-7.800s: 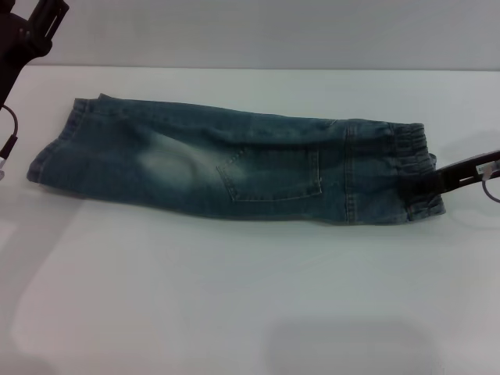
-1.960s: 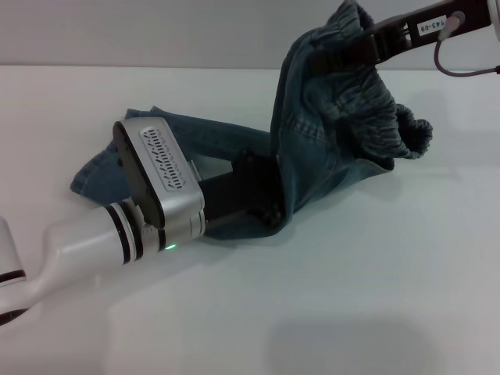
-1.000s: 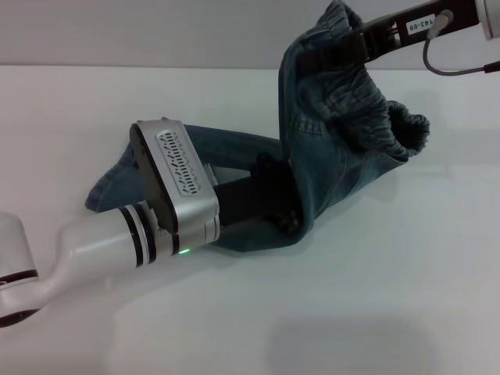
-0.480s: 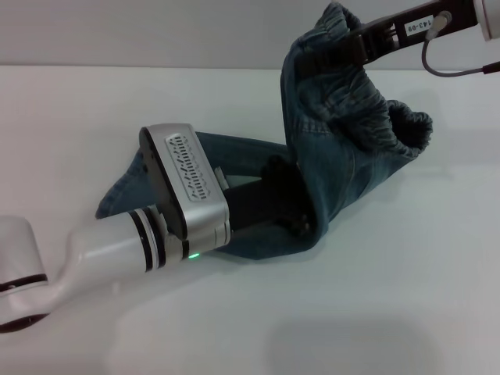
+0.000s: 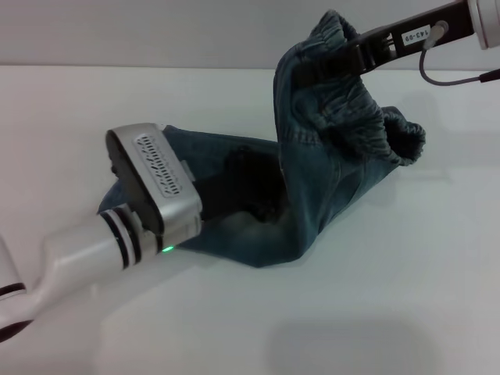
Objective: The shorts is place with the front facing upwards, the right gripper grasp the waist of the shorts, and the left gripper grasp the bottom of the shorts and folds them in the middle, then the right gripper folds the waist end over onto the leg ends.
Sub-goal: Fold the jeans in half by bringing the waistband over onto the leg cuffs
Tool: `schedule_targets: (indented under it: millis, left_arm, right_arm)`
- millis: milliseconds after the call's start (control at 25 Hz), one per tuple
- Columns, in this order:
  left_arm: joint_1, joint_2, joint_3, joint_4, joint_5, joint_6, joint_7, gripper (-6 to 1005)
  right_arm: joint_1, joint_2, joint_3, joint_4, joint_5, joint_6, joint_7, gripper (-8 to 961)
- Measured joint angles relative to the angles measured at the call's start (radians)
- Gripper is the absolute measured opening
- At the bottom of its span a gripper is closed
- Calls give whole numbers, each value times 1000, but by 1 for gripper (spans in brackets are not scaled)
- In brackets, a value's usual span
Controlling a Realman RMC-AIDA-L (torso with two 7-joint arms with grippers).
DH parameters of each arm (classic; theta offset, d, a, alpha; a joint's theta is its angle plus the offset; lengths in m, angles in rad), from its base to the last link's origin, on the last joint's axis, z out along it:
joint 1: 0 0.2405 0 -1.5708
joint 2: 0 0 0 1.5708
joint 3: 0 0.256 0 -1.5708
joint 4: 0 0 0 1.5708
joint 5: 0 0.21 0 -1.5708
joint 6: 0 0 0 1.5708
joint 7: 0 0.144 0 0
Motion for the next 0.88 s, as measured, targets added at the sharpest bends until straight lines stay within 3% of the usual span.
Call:
schedule_targets:
  millis: [400, 880]
  left_arm:
    - [77, 3, -84, 115, -7, -29, 1, 18]
    - [163, 10, -469, 161, -10, 63, -4, 17]
  right_arm:
    - [8, 6, -17, 47, 1, -1, -28, 76]
    - [3, 23, -41, 65, 18, 8, -62, 77]
